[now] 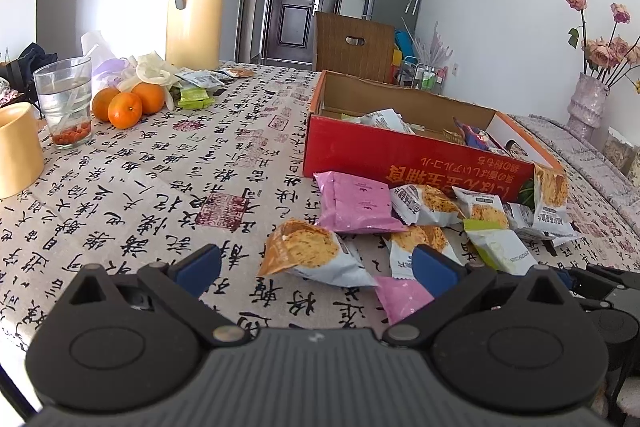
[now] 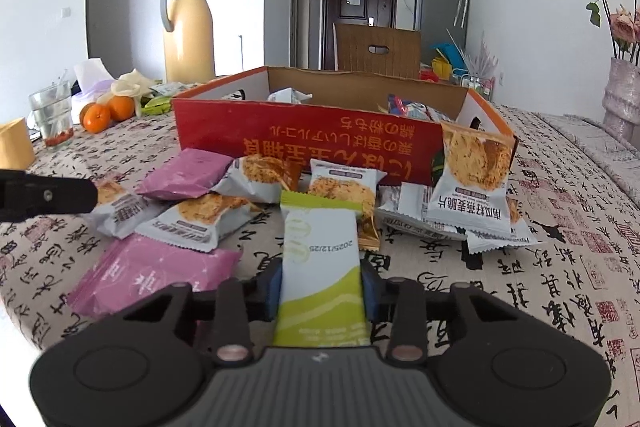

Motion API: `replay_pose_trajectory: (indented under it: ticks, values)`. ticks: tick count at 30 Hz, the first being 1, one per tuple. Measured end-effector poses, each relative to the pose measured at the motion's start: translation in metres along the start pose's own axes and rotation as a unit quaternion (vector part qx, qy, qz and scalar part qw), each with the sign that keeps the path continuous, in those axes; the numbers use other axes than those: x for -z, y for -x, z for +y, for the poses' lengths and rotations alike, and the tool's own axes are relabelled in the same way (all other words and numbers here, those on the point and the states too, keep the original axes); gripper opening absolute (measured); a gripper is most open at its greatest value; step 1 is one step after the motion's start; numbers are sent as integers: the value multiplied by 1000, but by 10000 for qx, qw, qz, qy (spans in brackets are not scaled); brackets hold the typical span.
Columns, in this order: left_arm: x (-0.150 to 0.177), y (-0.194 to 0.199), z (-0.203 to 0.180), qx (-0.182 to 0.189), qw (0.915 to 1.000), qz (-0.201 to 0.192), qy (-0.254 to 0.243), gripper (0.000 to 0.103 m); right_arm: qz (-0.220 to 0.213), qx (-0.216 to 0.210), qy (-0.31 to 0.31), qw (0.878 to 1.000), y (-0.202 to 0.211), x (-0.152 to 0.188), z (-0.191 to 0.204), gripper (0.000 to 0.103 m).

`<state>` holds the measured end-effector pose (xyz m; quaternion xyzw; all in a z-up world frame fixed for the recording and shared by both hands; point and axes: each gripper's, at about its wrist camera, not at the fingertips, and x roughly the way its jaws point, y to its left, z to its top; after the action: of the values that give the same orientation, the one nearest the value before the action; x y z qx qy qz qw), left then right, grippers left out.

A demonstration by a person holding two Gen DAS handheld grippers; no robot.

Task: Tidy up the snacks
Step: 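Grasp the green-white bar with the right gripper while the left gripper grasps the pink packet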

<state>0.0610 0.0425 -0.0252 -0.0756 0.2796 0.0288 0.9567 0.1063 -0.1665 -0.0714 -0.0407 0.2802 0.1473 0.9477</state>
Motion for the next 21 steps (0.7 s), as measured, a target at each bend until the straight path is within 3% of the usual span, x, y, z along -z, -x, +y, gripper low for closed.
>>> replay_pose_trajectory:
  ticks: [13, 21]
  values:
    - [-2, 1, -23, 70, 9998, 116, -127, 103, -462, -161, -349, 9982, 32, 2, -27, 35]
    - [1, -6, -47, 247, 9984, 480, -155, 103, -687, -127, -592, 9958, 44, 6, -49, 35]
